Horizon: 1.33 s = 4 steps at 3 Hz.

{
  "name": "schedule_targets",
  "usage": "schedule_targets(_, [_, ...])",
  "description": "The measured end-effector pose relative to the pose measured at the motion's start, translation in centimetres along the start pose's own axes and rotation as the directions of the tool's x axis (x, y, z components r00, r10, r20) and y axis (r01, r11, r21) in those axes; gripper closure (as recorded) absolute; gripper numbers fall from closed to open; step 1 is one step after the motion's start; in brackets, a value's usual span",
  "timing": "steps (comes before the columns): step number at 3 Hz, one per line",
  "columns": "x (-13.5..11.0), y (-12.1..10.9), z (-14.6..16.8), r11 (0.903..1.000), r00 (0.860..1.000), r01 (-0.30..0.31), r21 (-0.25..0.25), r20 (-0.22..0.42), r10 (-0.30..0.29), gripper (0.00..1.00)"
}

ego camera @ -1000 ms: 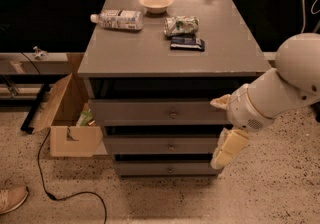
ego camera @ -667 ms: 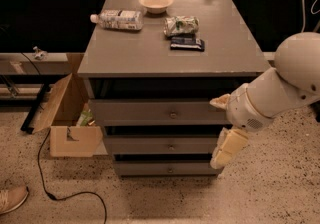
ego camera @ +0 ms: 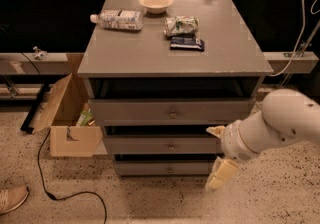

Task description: Open bottom drawer

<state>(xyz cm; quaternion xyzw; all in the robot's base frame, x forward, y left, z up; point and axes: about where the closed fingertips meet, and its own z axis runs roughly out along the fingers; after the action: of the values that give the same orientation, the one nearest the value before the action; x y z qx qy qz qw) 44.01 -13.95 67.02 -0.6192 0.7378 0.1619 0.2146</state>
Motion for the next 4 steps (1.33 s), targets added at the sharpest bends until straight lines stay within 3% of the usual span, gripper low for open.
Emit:
schedule_targets(1, [4.9, 0.3, 7.2, 1.0, 0.995, -0.004, -0.004, 0.098, 0.005, 0.0])
schedule_targets(2, [7.3, 0.3, 12.4, 0.9997, 0.986, -0.013, -0.023, 0.165, 0.017, 0.0])
schedule_targets(3, [8.4, -0.1, 17.5, 0.9976, 0.964, -0.06, -0.034, 0.258, 0.067, 0.0])
schedule_targets(4, [9.0, 0.7, 19.5, 0.9948, 0.957, -0.078, -0.066, 0.276, 0.093, 0.0])
